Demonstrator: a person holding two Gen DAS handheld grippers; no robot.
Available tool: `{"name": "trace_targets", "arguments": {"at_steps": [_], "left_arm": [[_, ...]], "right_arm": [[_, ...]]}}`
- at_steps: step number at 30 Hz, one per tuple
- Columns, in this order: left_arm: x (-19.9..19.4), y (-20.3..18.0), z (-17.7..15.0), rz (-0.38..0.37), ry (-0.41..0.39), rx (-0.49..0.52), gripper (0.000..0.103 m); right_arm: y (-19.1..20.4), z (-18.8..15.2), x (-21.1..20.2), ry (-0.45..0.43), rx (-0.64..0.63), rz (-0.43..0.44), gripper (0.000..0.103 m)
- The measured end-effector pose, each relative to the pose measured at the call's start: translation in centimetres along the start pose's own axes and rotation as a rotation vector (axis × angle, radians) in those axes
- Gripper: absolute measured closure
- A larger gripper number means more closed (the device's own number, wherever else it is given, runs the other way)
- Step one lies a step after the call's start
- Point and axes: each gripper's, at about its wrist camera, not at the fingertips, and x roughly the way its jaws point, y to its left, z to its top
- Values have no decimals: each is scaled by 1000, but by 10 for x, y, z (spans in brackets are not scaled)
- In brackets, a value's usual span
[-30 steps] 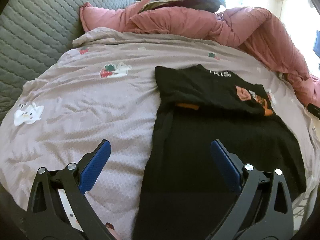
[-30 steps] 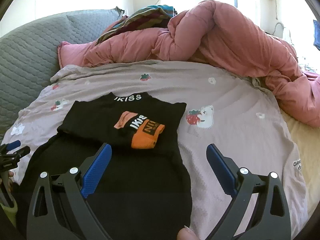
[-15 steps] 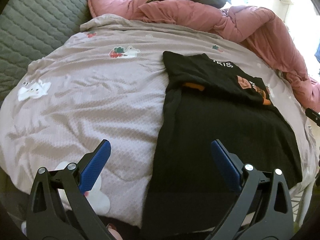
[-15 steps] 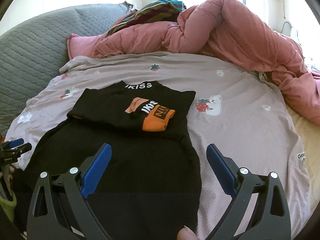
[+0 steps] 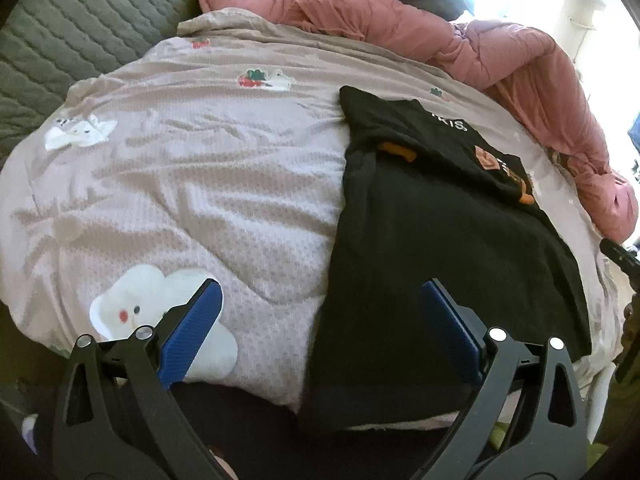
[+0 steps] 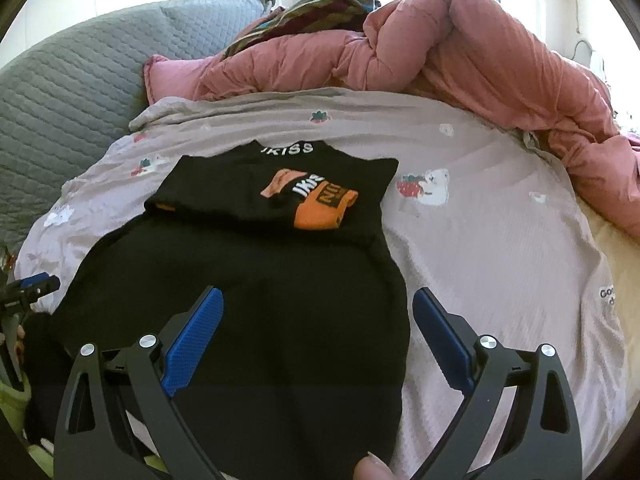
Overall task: Fold small clothes
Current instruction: 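Move both open tools back along the shirt toward its hem, then grasp the black shirt hem with the left tool while the right tool grasps it too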
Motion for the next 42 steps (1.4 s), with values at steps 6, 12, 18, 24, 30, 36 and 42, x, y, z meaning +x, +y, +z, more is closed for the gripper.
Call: {"name": "trace_targets", "arguments": {"at_steps": [6, 12, 18, 24, 30, 36, 42], "left_arm": [[1, -6, -9, -29, 27, 20, 42], [6, -8, -16, -43, 60, 25, 54], [11, -8, -19, -42, 87, 24, 62], [15, -15, -23, -40, 96, 47, 81], [16, -15, -24, -37, 100, 46, 96], [18, -13, -24, -39, 102, 37, 96], [19, -13, -25, -42, 103, 32, 96]], "right_arm": [[-3, -10, -1, 16, 2, 2, 8], [-12, -21, -7, 25, 11, -1, 8], [-23, -31, -12, 39, 17, 6, 8], [-28, -46, -21, 60, -4, 14, 8], [-40, -62, -24, 93, 13, 34, 11], [-36, -79, -26, 146, -15, 74, 46], [-40, -91, -18, 199, -4, 90, 66]]}}
